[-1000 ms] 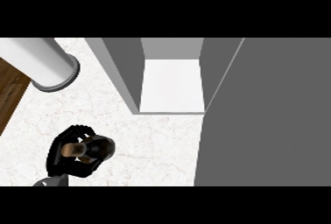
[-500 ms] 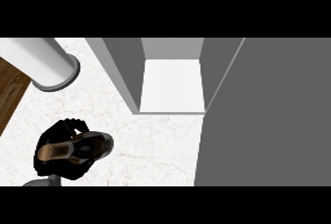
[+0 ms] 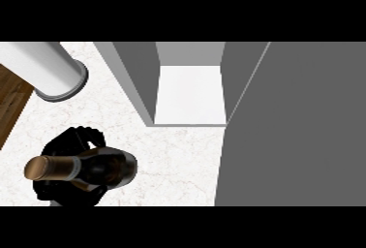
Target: Pick up the wine, place it into the cabinet and close the cabinet
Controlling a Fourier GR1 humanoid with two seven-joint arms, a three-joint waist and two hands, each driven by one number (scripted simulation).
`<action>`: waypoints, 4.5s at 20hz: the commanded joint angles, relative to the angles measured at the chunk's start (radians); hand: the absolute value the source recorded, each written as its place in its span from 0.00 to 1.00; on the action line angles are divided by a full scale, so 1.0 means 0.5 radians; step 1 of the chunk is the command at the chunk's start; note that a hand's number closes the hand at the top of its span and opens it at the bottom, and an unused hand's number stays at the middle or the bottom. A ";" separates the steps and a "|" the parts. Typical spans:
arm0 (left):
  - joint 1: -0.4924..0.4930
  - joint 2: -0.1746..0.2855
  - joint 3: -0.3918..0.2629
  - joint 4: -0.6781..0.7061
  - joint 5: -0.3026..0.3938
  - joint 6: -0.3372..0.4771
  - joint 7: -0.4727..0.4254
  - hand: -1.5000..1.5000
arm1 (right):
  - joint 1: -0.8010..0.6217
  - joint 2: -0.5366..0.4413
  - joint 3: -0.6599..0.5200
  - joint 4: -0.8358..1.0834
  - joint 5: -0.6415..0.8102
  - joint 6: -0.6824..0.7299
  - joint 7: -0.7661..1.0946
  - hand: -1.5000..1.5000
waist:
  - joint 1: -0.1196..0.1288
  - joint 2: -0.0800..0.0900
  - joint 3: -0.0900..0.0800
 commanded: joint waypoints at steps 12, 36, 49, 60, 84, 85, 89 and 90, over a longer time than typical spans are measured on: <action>-0.251 -0.337 -0.383 -0.470 -0.248 0.393 0.652 1.00 | 0.223 0.101 0.151 -0.154 0.004 0.034 -0.113 0.00 | -0.007 0.003 -0.001; -1.217 -0.399 -0.788 0.200 -0.430 1.383 0.763 1.00 | 0.219 0.021 -0.037 -0.188 -0.222 0.137 -0.046 0.00 | -0.024 0.005 -0.001; -1.187 -0.399 -0.723 0.538 0.067 1.400 0.253 1.00 | 0.209 0.011 -0.070 -0.282 -0.262 0.120 0.015 0.00 | -0.036 0.007 -0.002; -1.219 -0.399 -0.839 1.001 -0.027 1.426 -0.034 1.00 | 0.078 -0.030 -0.140 -0.117 -0.267 0.127 -0.029 0.00 | -0.028 0.009 -0.002; -1.621 -0.355 -0.241 1.651 0.168 1.015 -0.191 1.00 | 0.148 0.076 0.050 -0.218 -0.128 0.052 0.015 0.00 | -0.036 0.011 -0.002; -1.572 -0.398 -0.384 1.580 0.204 1.153 -0.159 1.00 | 0.204 0.079 0.034 -0.247 -0.141 0.059 -0.013 0.00 | -0.037 0.008 -0.002; -1.614 -0.398 -0.386 1.824 0.200 1.091 -0.302 1.00 | -0.103 -0.021 -0.126 -0.099 -0.263 0.021 0.114 0.00 | -0.031 0.011 -0.003; -1.782 -0.399 -0.264 2.050 0.219 1.055 -0.339 1.00 | 0.058 0.056 0.023 -0.180 -0.186 0.040 0.072 0.00 | -0.059 0.017 -0.003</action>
